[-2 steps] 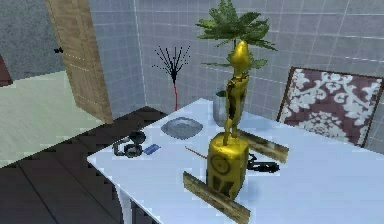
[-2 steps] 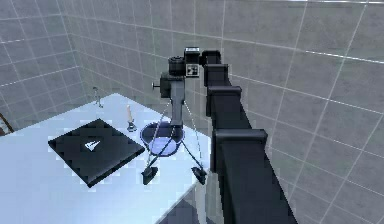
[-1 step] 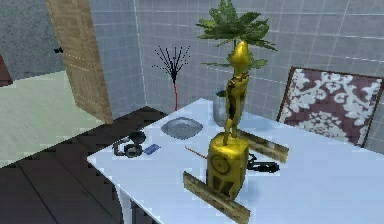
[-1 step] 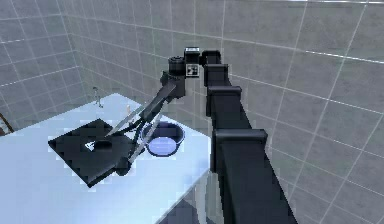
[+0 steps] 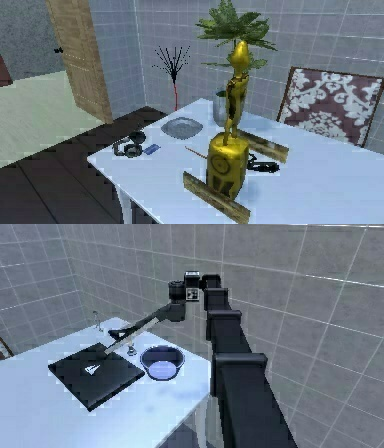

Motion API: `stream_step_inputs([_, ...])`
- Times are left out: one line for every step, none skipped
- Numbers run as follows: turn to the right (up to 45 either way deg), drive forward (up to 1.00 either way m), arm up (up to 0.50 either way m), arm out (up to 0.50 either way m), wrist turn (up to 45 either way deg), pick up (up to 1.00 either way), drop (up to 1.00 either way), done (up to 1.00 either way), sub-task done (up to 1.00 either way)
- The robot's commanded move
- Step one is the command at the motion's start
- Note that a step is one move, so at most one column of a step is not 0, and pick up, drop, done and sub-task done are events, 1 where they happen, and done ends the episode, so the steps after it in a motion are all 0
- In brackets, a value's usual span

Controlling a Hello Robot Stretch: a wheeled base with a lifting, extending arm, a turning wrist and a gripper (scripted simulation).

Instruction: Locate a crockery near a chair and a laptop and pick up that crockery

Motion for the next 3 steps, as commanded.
stream_step_inputs([0.0, 0.00, 0.00, 0.00, 45.0, 0.00, 0.00, 0.00, 0.00])
stream_step_inputs([0.0, 0.00, 0.00, 0.00, 21.0, 0.00, 0.00, 0.00, 0.00])
stream_step_inputs([0.0, 0.00, -0.22, 0.00, 0.0, 0.00, 0.00, 0.00, 0.00])
